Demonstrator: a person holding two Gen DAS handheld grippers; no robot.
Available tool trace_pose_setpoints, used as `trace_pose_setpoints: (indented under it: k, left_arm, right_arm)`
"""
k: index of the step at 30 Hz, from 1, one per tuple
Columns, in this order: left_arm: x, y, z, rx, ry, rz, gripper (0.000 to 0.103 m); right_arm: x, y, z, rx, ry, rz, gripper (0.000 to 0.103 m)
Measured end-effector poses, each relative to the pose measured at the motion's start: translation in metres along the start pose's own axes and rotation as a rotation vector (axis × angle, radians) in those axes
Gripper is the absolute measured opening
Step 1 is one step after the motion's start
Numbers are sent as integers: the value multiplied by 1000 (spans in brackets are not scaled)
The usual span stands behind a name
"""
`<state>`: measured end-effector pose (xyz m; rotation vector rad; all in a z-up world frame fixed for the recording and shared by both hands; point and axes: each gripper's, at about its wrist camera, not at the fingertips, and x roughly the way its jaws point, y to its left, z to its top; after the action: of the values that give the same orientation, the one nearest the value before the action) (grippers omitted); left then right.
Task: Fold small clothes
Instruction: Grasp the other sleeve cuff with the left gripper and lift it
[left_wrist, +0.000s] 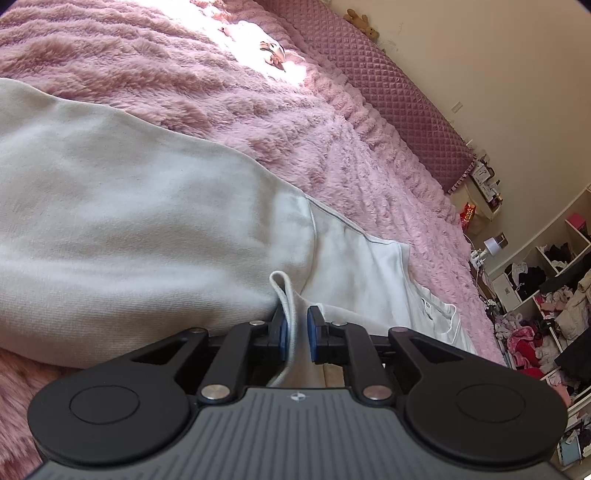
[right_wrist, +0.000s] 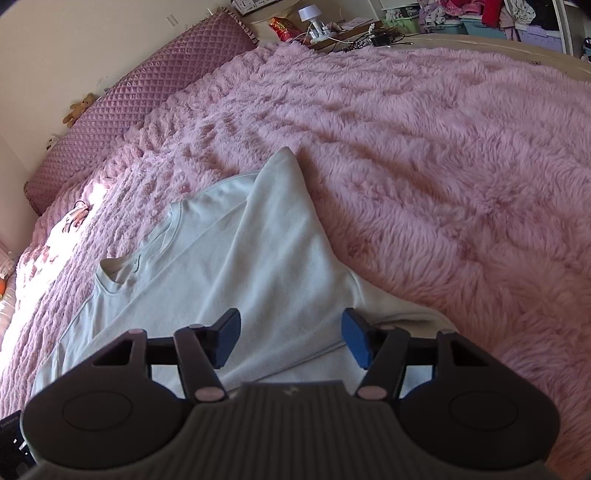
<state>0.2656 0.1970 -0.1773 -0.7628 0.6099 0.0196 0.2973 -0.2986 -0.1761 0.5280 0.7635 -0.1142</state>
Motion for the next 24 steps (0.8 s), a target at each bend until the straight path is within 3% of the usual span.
trace_pose_setpoints:
  k: [4,10,14,17,20,24]
  left_arm:
    - [-9,-17,10,44,26,7,57]
    - [-74,-23,31,91,-44,14,81]
    - [-140,5,40,75,-132,81,84]
    - [-187,45,40,10,-199,172,86]
    - [-224,92,39,-107,-227,249,86]
    - [-250,141,40,-241,-257,294,86]
  right_arm:
    - [-3,13,-1,-71,-3,-31,58]
    - [-37,51,3,-62,-27,102,61]
    - [-55,92,-6,-128,-22,195,66]
    - [-65,127,-23,-185,-10,264,67]
    - [-64,154,-40,-203,46,315,67]
    - [-60,199,-68,-273,74,352,67]
